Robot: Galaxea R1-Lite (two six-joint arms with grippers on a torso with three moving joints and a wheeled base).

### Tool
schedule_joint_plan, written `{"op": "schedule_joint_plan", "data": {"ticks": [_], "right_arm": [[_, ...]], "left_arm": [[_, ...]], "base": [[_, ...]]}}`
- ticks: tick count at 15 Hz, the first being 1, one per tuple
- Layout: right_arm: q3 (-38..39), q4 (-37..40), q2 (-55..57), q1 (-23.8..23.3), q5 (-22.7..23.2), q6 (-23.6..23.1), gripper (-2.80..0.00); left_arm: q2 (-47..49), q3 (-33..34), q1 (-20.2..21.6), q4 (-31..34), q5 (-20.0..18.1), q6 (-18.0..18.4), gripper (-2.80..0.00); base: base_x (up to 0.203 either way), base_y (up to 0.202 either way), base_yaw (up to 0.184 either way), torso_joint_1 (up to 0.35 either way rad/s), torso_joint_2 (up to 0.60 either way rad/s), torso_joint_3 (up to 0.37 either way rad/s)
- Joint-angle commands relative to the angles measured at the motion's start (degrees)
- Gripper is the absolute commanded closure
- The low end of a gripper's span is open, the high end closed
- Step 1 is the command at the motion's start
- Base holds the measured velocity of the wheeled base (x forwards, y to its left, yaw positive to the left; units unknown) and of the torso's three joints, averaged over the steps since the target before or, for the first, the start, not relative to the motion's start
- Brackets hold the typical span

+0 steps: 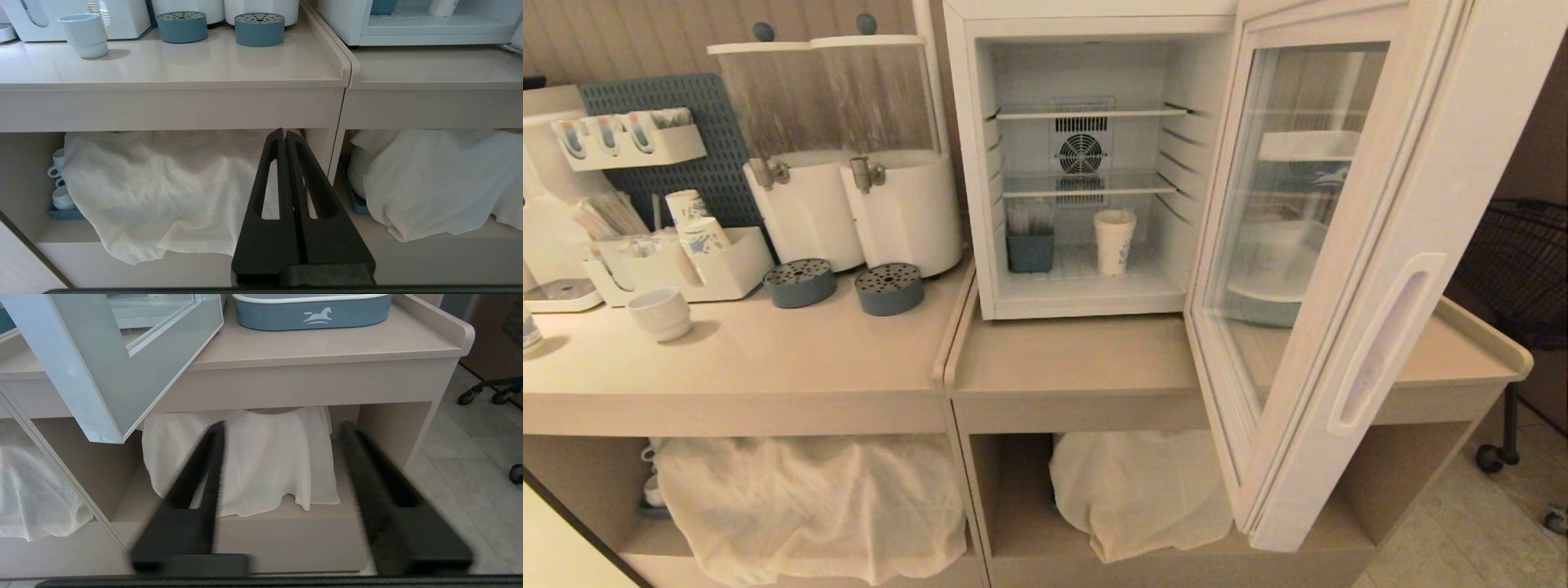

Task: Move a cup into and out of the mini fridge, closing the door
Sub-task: Close the freezer door

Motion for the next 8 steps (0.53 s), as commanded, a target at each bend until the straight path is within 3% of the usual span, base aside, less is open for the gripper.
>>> {"op": "schedule_joint_plan", "data": {"ticks": [1, 6, 8], "right_arm": [[0.00, 0.06, -0.02, 0.04, -0.02, -0.04, 0.00], [-0.96, 0.81, -0.02, 0.04, -0.05, 0.14, 0.00], [-7.58, 5.14, -0.02, 0.04, 0.91, 1.25, 0.00]], "left_arm": [[0.07, 0.97, 0.00, -0.02, 0.00, -0.02, 0.00], [0.07, 0.97, 0.00, -0.10, 0.00, -0.02, 0.00], [0.07, 0.97, 0.00, -0.04, 0.00, -0.02, 0.00]], "base": [[0.000, 0.000, 0.000, 0.000, 0.00, 0.000], [0.000, 0.000, 0.000, 0.000, 0.00, 0.000], [0.000, 0.000, 0.000, 0.000, 0.00, 0.000]]}}
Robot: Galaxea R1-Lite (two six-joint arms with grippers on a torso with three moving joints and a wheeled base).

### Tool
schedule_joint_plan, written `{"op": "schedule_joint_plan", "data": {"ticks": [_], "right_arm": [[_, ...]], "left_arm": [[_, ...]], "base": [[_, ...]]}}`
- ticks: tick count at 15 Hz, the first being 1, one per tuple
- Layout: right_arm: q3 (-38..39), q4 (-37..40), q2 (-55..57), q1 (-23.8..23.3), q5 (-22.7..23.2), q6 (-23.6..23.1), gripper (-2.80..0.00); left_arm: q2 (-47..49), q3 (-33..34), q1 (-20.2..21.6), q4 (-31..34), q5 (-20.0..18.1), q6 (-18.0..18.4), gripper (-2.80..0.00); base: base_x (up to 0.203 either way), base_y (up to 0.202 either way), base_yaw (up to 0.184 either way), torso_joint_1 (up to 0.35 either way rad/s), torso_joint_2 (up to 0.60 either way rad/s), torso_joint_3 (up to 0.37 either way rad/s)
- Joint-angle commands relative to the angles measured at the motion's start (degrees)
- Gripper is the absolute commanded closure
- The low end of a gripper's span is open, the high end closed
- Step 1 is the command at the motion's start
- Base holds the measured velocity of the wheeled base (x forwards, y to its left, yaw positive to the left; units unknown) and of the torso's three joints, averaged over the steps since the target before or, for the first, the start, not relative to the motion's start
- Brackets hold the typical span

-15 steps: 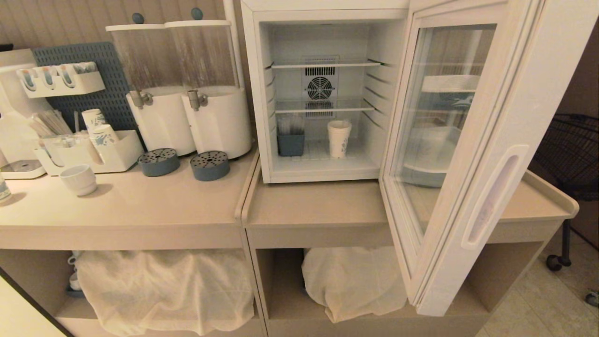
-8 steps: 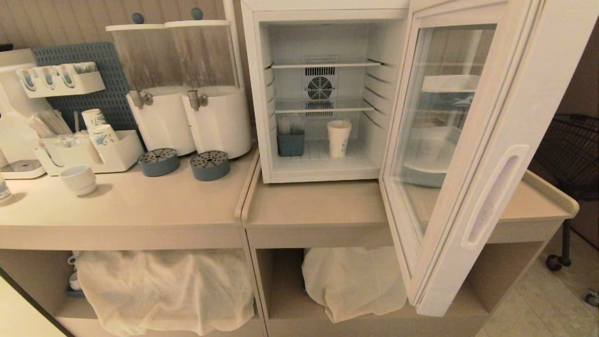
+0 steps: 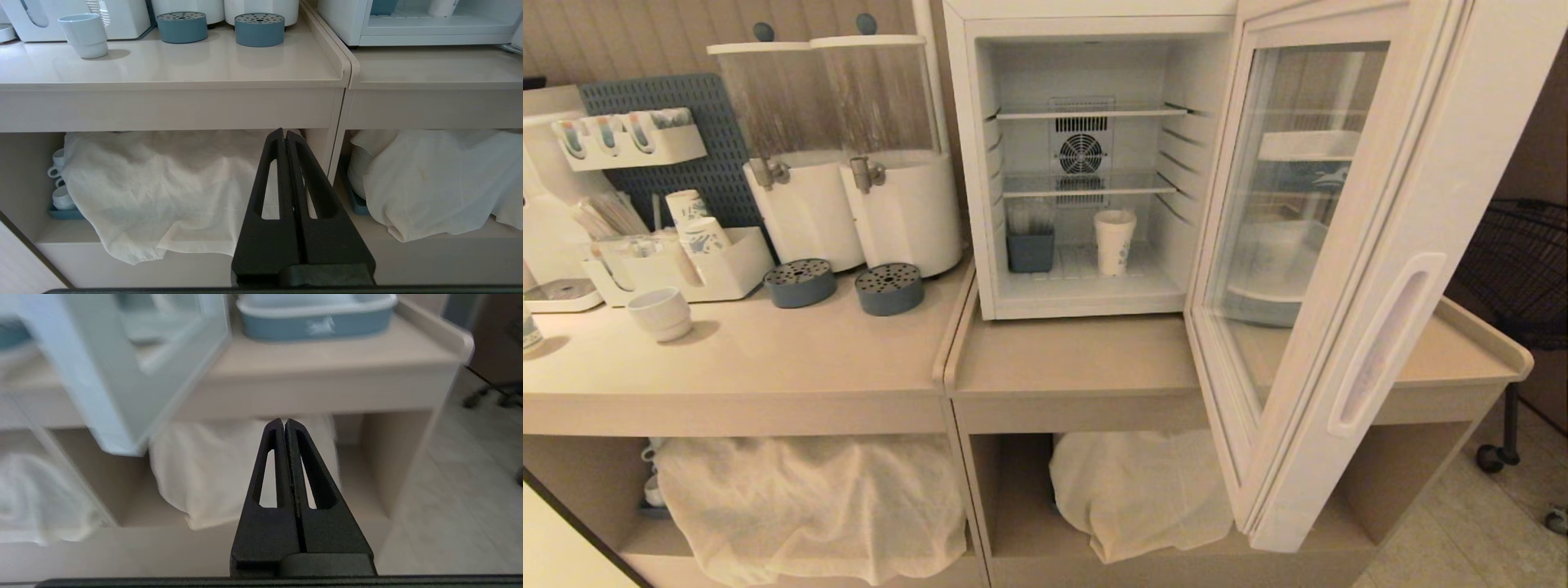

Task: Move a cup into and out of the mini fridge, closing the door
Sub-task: Close the freezer door

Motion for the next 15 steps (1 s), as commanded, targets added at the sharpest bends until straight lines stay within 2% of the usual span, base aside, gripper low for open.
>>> {"op": "schedule_joint_plan", "data": {"ticks": [1, 3, 4, 8, 9, 12, 15], "right_arm": [[-7.79, 5.86, -0.02, 0.02, 2.28, 0.62, 0.00], [-16.22, 13.15, 0.44, 0.02, 8.42, 2.29, 0.00], [-18.65, 14.24, 2.55, 0.02, 9.66, 3.10, 0.00], [-29.61, 11.92, 16.47, 1.51, 10.67, 7.09, 0.00], [-31.80, 11.63, 19.91, 3.31, 10.81, 7.36, 0.00], [-36.55, 11.00, 29.30, 14.35, 10.89, 7.46, 0.00], [-38.42, 7.92, 37.40, 17.33, 11.07, 7.17, 0.00]], "left_arm": [[0.07, 0.97, 0.00, 0.01, -0.05, -0.02, 0.00], [0.07, 0.97, 0.00, 0.01, -0.05, -0.02, 0.00], [0.07, 0.97, 0.00, 0.01, -0.02, -0.11, 0.00], [0.07, 0.97, 0.00, -0.08, -0.05, -0.11, 0.00], [0.07, 0.97, 0.00, 0.01, -0.04, -0.11, 0.00], [0.07, 0.97, 0.00, 0.01, 0.04, -0.20, 0.00], [0.07, 0.97, 0.00, 0.01, -0.04, -0.11, 0.00]], "base": [[0.000, 0.000, 0.000, 0.000, 0.00, 0.000], [0.000, 0.000, 0.000, 0.000, 0.00, 0.000], [0.000, 0.000, 0.000, 0.000, 0.00, 0.000], [0.000, 0.000, 0.000, 0.000, 0.00, 0.000], [0.000, 0.000, 0.000, 0.000, 0.00, 0.000], [0.000, 0.000, 0.000, 0.000, 0.00, 0.000], [0.000, 0.000, 0.000, 0.000, 0.00, 0.000]]}}
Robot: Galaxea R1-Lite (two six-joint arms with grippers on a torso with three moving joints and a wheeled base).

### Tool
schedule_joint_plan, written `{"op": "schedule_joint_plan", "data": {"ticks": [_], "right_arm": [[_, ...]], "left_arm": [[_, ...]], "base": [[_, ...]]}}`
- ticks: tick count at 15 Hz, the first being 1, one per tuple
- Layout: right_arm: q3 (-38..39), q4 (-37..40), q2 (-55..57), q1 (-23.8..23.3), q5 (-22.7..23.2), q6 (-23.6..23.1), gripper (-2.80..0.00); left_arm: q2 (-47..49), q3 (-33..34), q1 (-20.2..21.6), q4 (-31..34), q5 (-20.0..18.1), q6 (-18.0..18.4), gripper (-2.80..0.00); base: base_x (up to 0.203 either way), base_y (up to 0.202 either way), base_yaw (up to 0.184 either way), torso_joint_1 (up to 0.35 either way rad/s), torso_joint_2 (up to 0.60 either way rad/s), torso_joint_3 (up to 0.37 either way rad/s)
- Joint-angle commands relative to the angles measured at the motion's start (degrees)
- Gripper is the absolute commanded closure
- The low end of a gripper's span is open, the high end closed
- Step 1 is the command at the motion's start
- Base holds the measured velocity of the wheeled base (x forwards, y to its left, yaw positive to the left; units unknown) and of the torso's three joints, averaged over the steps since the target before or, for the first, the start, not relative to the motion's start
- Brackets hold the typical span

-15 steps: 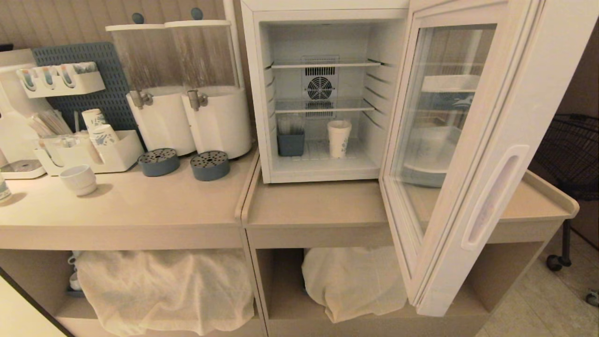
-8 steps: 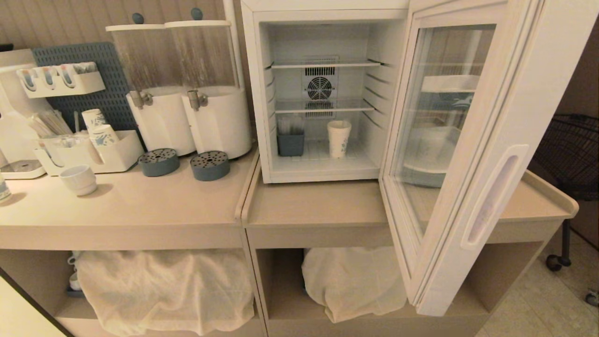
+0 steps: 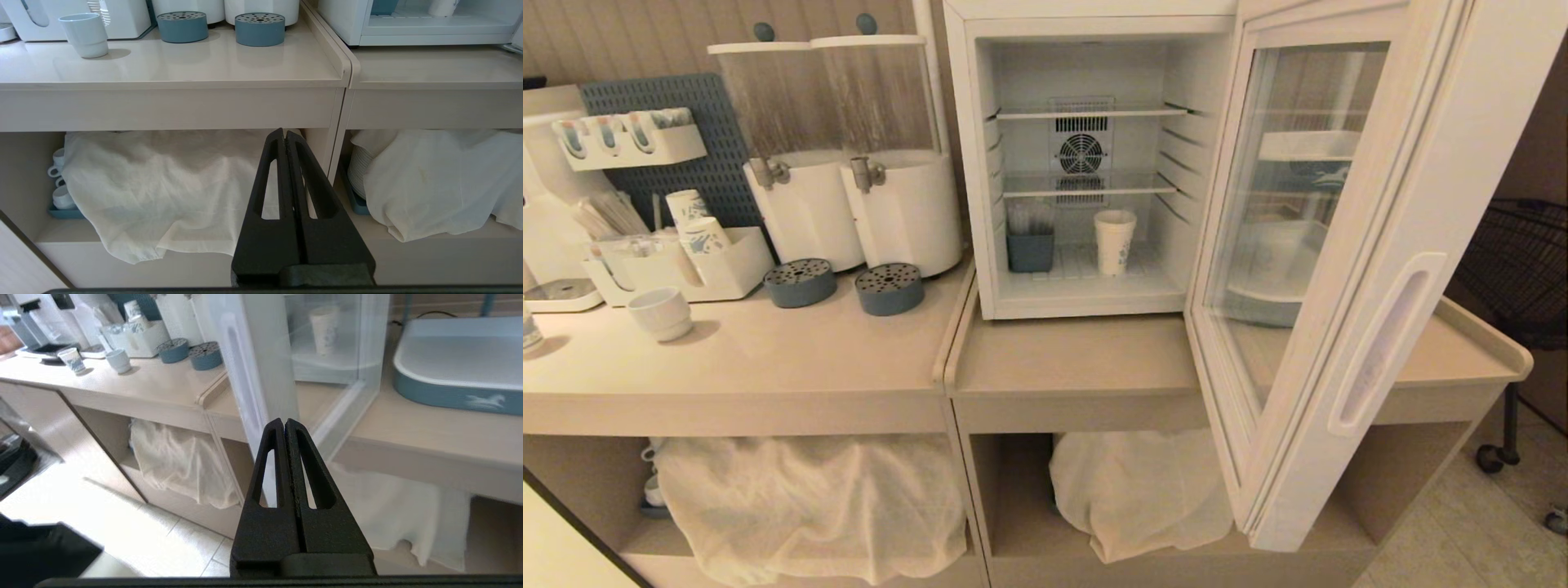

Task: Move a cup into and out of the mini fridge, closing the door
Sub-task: Close the freezer door

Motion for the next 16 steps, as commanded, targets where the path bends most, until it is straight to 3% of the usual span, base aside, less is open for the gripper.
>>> {"op": "schedule_joint_plan", "data": {"ticks": [1, 3, 5, 6, 9, 11, 12, 13, 15, 16], "right_arm": [[-0.89, -3.60, 9.36, 1.00, -0.01, -0.32, 0.00], [-1.26, -10.22, 15.95, -1.00, -0.14, -2.86, 0.00], [-1.30, -16.01, 21.71, -6.71, 0.68, -6.69, 0.00], [-1.17, -18.08, 23.33, -10.98, 3.72, -7.72, 0.00], [-0.99, -21.10, 26.71, -28.62, 21.57, -10.23, 0.00], [-0.54, -21.35, 28.85, -41.30, 41.79, -12.35, 0.00], [-0.13, -20.83, 30.18, -45.27, 50.56, -13.67, 0.00], [0.19, -19.10, 30.96, -46.84, 55.30, -14.76, 0.00], [0.42, -15.22, 31.16, -45.41, 61.41, -15.19, 0.00], [0.55, -14.43, 31.16, -44.44, 61.68, -15.22, 0.00]], "left_arm": [[0.07, 0.97, 0.00, -0.03, 0.03, -0.11, 0.00], [0.07, 0.97, 0.00, -0.10, 0.03, -0.03, 0.00], [0.07, 0.97, 0.00, -0.03, -0.05, -0.11, 0.00], [0.07, 0.97, 0.00, -0.12, -0.06, -0.11, 0.00], [0.07, 0.97, 0.00, -0.03, -0.06, 0.00, 0.00], [0.07, 0.97, 0.00, -0.03, 0.01, 0.55, 0.00], [0.07, 0.97, 0.00, -0.03, -0.06, 0.59, 0.00], [0.07, 0.97, 0.00, -0.03, -0.06, 0.59, 0.00], [0.07, 0.97, 0.00, -0.12, 0.03, 0.50, 0.00], [0.07, 0.97, 0.00, -0.12, 0.02, 0.42, 0.00]], "base": [[0.000, 0.000, 0.000, 0.000, 0.00, 0.000], [0.000, 0.000, 0.000, 0.000, 0.00, 0.000], [0.000, 0.000, 0.000, 0.000, 0.00, 0.000], [0.000, 0.000, 0.000, 0.000, 0.00, 0.000], [0.000, 0.000, 0.000, 0.000, 0.00, 0.000], [0.000, 0.000, 0.000, 0.000, 0.00, 0.000], [0.000, 0.000, 0.000, 0.000, 0.00, 0.000], [0.000, 0.000, 0.000, 0.000, 0.00, 0.000], [0.000, 0.000, 0.000, 0.000, 0.00, 0.000], [0.000, 0.000, 0.000, 0.000, 0.00, 0.000]]}}
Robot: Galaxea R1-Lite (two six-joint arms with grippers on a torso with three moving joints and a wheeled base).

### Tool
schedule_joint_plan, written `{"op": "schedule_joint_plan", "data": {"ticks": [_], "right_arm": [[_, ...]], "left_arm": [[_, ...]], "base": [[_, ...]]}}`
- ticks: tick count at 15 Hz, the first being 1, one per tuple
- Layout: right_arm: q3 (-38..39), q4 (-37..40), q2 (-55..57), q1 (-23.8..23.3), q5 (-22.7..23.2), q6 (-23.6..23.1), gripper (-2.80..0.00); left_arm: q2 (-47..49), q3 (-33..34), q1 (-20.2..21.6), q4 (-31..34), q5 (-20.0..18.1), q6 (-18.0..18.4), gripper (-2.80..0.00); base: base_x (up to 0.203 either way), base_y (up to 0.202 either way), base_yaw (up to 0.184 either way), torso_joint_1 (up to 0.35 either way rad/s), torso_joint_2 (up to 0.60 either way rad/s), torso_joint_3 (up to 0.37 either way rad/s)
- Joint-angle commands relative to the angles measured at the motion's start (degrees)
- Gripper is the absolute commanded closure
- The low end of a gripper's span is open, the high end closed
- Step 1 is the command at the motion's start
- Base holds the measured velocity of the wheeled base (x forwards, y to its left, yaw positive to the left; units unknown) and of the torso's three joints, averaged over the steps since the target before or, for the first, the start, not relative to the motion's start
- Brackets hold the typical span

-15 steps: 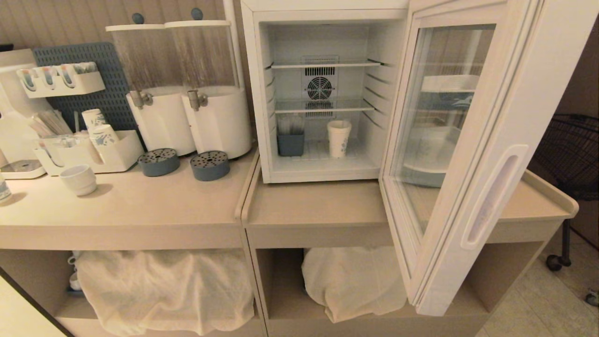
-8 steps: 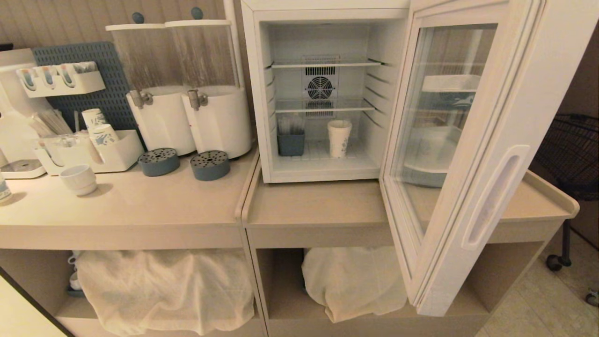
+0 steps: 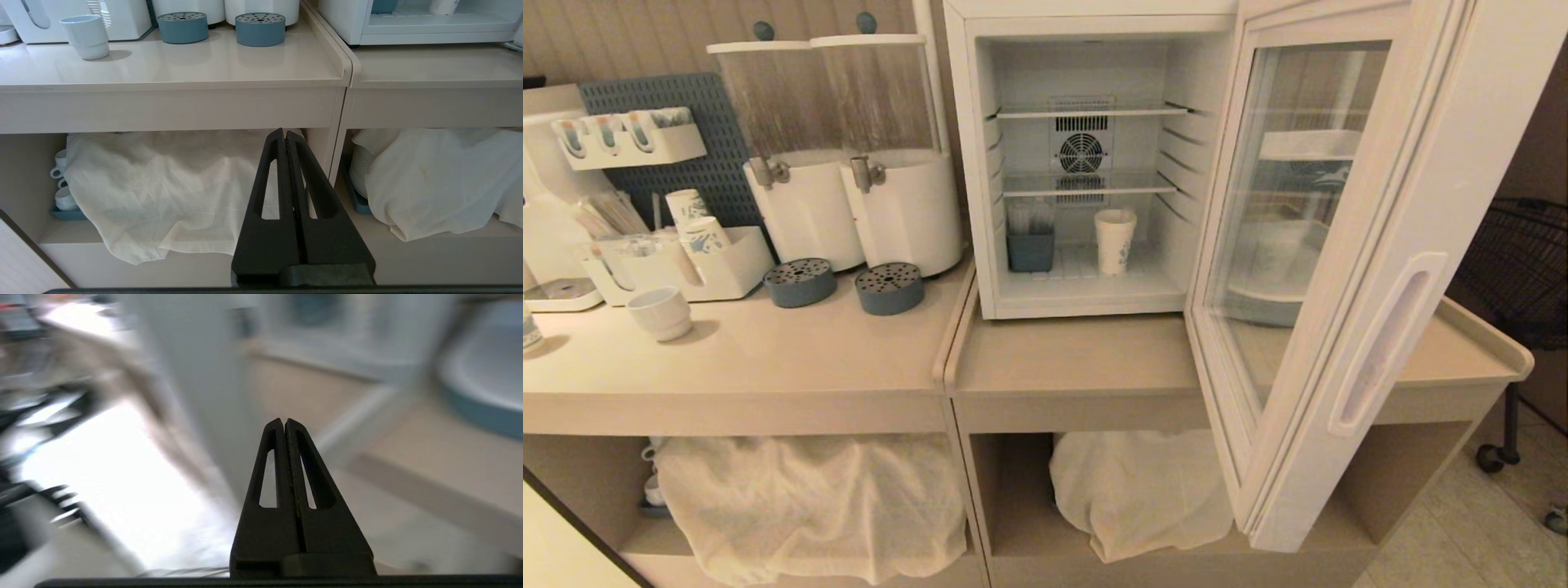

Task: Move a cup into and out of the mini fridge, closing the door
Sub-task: Close the freezer door

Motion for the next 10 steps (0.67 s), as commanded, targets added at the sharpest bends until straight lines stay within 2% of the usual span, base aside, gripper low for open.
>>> {"op": "schedule_joint_plan", "data": {"ticks": [1, 5, 9, 10], "right_arm": [[0.41, 0.40, 0.92, 2.77, 1.26, -0.06, 0.00], [0.67, -3.72, 5.99, 14.97, -9.77, -0.13, 0.00], [-0.51, -7.99, 10.06, 21.90, -17.76, 1.10, 0.00], [-0.77, -8.56, 10.46, 22.40, -18.24, 1.39, 0.00]], "left_arm": [[0.07, 0.97, 0.00, -0.08, -0.04, -0.06, 0.00], [0.07, 0.97, 0.00, -0.08, -0.06, -0.15, 0.00], [0.07, 0.97, 0.00, 0.01, -0.06, -0.50, 0.00], [0.07, 0.97, 0.00, 0.01, -0.01, -0.50, 0.00]], "base": [[0.000, 0.000, 0.000, 0.000, 0.00, 0.000], [0.000, 0.000, 0.000, 0.000, 0.00, 0.000], [0.000, 0.000, 0.000, 0.000, 0.00, 0.000], [0.000, 0.000, 0.000, 0.000, 0.00, 0.000]]}}
